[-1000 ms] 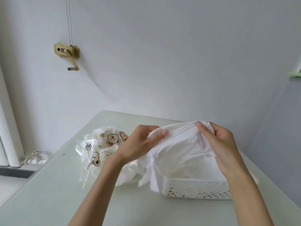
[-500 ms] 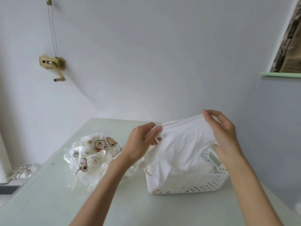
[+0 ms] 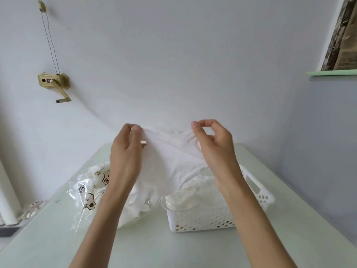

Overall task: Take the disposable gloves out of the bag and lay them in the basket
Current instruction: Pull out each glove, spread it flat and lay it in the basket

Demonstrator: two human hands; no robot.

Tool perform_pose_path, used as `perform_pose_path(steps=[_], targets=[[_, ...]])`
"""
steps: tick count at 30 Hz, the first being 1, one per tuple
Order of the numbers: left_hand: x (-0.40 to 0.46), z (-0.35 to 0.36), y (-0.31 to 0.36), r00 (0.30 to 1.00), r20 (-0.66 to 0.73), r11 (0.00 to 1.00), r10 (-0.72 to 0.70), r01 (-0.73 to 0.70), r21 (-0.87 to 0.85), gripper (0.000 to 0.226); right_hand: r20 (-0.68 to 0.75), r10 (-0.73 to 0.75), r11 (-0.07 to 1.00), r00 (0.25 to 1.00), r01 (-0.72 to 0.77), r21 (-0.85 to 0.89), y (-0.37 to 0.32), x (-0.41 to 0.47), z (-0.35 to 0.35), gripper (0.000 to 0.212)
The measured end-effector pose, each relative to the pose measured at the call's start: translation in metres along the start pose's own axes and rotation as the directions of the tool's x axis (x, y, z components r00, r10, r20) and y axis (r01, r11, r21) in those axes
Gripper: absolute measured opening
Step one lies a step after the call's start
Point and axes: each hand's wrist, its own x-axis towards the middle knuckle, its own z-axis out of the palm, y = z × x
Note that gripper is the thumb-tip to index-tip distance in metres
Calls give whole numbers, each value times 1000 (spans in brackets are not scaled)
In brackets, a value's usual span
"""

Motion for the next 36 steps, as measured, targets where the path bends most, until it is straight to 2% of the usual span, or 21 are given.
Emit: perform_pose_path(steps=[1, 3, 4, 6, 10, 14, 17, 20, 22, 24, 27, 29, 30, 31, 33, 34, 36], targets=[[2, 7, -5, 1000, 26, 989, 7, -11, 148, 26, 7, 81, 997, 997, -80, -10, 10, 5, -3, 10], [2, 26, -23, 986, 168, 889, -14, -64, 453, 23, -3, 200, 973, 980, -199, -119, 36, 15, -14, 9], [2, 37, -37, 966, 254, 820, -35, -117, 560, 23, -17, 244, 946, 970, -241, -217, 52, 19, -22, 10], [2, 59, -63, 908, 414, 704, -54, -260, 661, 24, -56, 295, 854, 954, -289, -433, 82, 24, -42, 12], [8, 95, -84, 776, 630, 595, 6, -510, 622, 28, -128, 247, 639, 960, -261, -723, 121, 28, -76, 11], [10, 122, -93, 635, 772, 415, 31, -711, 568, 34, -60, 135, 382, 989, -108, -918, 128, 32, -88, 15], [10, 133, -97, 589, 807, 292, 37, -779, 555, 37, 8, 97, 246, 995, -16, -969, 132, 36, -93, 22], [10, 140, -100, 584, 810, 203, 47, -800, 565, 41, 41, 132, 161, 990, 19, -987, 139, 40, -99, 32], [11, 141, -101, 605, 793, 208, 71, -787, 581, 42, 57, 142, 116, 988, 41, -992, 141, 42, -100, 39], [12, 140, -100, 644, 755, 277, 123, -753, 597, 39, 81, 160, 115, 984, 63, -991, 141, 42, -100, 46], [15, 129, -91, 712, 667, 410, 219, -688, 599, 21, 53, 207, 266, 977, -4, -964, 128, 40, -110, 43], [16, 117, -86, 696, 683, 523, 221, -676, 520, 15, -1, 182, 398, 983, -74, -915, 115, 40, -123, 32], [15, 112, -84, 645, 745, 592, 173, -672, 444, 20, -13, 180, 462, 984, -97, -881, 108, 41, -129, 24], [12, 108, -82, 557, 827, 650, 78, -657, 381, 33, 2, 210, 531, 978, -112, -840, 103, 43, -132, 17], [1, 103, -81, 334, 926, 672, -177, -646, 362, 72, 134, 350, 641, 927, -132, -756, 96, 44, -126, 20], [-3, 102, -85, 255, 923, 638, -288, -668, 384, 89, 210, 455, 616, 865, -135, -776, 95, 44, -120, 29], [-7, 98, -94, 208, 883, 572, -420, -695, 436, 106, 266, 657, 429, 705, -61, -901, 101, 43, -109, 59]])
